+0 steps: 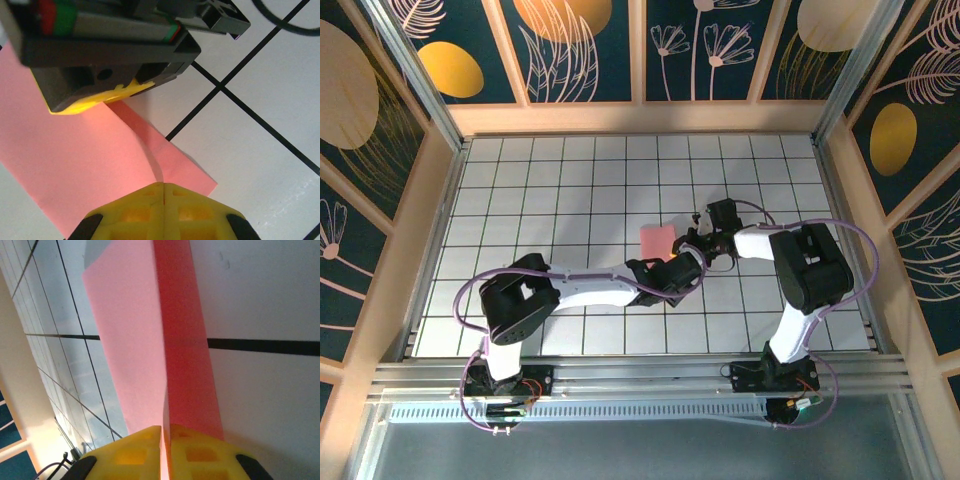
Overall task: Fold a paper plane with a square sheet of paper (fold left side to right side)
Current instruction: Fold the triangle a second time at the center of the table.
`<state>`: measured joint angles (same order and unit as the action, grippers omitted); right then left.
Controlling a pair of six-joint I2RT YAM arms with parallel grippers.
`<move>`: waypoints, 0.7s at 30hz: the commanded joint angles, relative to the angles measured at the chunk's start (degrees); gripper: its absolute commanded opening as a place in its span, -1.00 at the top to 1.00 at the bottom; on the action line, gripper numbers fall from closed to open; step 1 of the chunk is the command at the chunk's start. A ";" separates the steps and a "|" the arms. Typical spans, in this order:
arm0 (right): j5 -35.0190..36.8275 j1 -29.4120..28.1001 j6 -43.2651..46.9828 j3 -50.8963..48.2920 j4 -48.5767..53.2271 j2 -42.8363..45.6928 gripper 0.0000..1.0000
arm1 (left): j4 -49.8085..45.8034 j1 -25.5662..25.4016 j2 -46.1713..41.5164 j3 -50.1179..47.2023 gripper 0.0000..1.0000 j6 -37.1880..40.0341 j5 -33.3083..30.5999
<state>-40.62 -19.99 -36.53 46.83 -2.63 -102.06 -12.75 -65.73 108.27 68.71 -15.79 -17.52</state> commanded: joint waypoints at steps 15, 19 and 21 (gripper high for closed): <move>7.40 8.21 6.81 -4.29 6.00 17.09 0.21 | 7.99 10.23 -6.15 -6.88 1.00 -7.90 22.86; 7.07 7.99 7.75 -8.06 7.67 20.42 0.55 | 11.31 13.06 -6.26 -8.89 1.00 -11.37 28.48; 5.75 7.10 6.99 -10.61 6.85 21.50 0.72 | 13.57 14.32 -6.41 -10.29 1.00 -12.98 30.90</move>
<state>-34.48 -11.94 -30.57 39.07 1.91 -82.50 -3.14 -53.12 103.22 60.29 -24.84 7.35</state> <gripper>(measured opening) 0.164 0.044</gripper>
